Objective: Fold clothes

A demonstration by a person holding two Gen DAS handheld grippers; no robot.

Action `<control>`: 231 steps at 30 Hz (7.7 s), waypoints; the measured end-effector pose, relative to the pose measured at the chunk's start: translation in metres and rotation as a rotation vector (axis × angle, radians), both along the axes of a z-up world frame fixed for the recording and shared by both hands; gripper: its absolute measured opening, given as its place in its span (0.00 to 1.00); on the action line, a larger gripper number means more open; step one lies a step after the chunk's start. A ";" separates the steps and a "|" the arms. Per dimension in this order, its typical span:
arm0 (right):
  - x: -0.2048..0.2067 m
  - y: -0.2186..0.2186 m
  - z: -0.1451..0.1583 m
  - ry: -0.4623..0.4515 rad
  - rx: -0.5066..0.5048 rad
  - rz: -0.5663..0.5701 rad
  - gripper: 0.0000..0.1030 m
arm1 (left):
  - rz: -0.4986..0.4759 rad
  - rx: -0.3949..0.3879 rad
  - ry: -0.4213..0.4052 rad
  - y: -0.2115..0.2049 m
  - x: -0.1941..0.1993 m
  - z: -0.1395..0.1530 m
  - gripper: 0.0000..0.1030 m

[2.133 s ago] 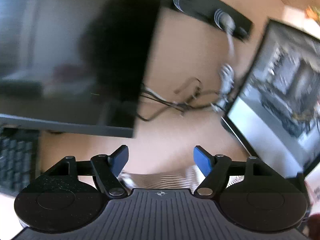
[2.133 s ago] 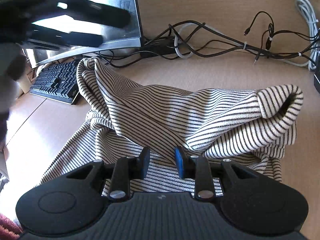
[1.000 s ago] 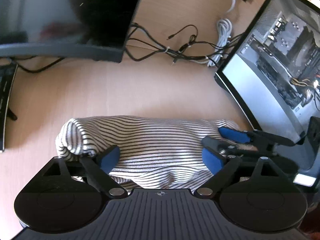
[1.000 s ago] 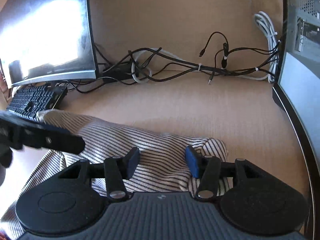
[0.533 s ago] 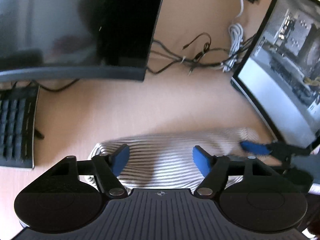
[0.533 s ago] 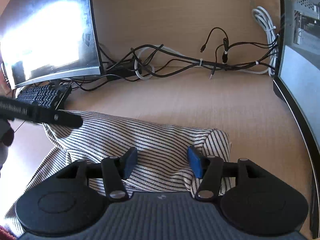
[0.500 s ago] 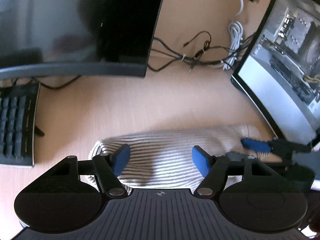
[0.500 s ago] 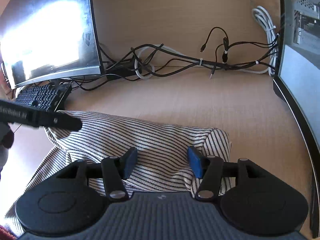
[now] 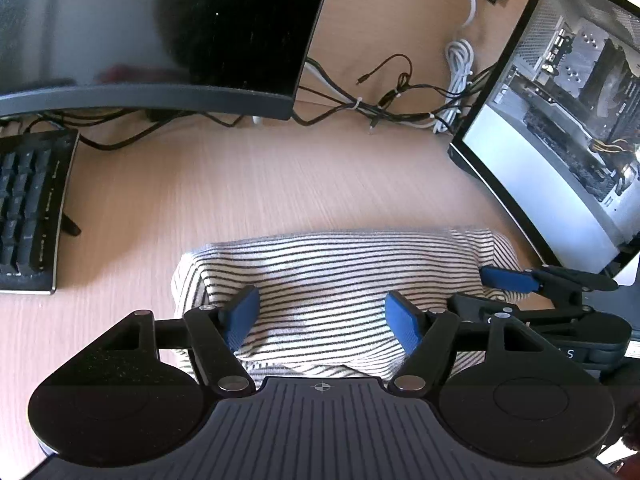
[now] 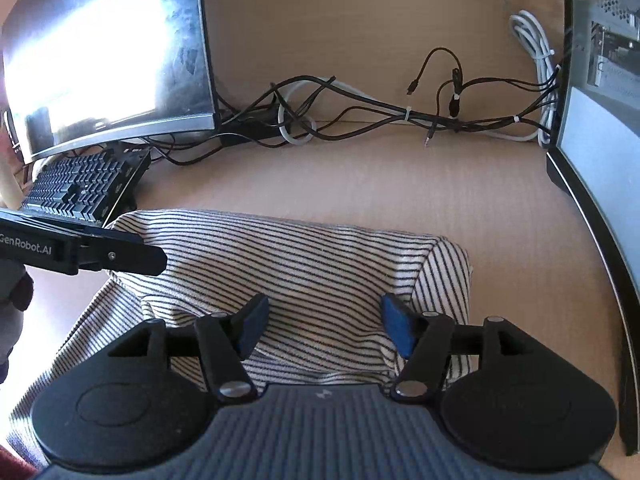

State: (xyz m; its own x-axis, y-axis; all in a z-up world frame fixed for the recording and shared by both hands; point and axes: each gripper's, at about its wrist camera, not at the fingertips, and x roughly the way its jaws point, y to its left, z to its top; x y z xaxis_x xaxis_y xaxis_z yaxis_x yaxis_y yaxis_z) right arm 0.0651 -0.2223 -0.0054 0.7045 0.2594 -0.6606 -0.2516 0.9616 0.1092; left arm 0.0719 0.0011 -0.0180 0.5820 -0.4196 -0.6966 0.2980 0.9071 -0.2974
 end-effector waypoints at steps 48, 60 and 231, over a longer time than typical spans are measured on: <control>0.002 -0.021 -0.004 0.048 0.046 -0.003 0.45 | 0.036 0.132 -0.024 -0.001 -0.003 -0.012 0.94; 0.039 0.008 -0.009 -0.027 0.015 -0.002 0.59 | -0.004 0.215 -0.081 -0.020 0.046 -0.020 0.97; 0.014 -0.011 0.020 -0.125 -0.029 -0.138 0.49 | 0.199 -0.005 0.077 0.042 0.004 -0.009 0.74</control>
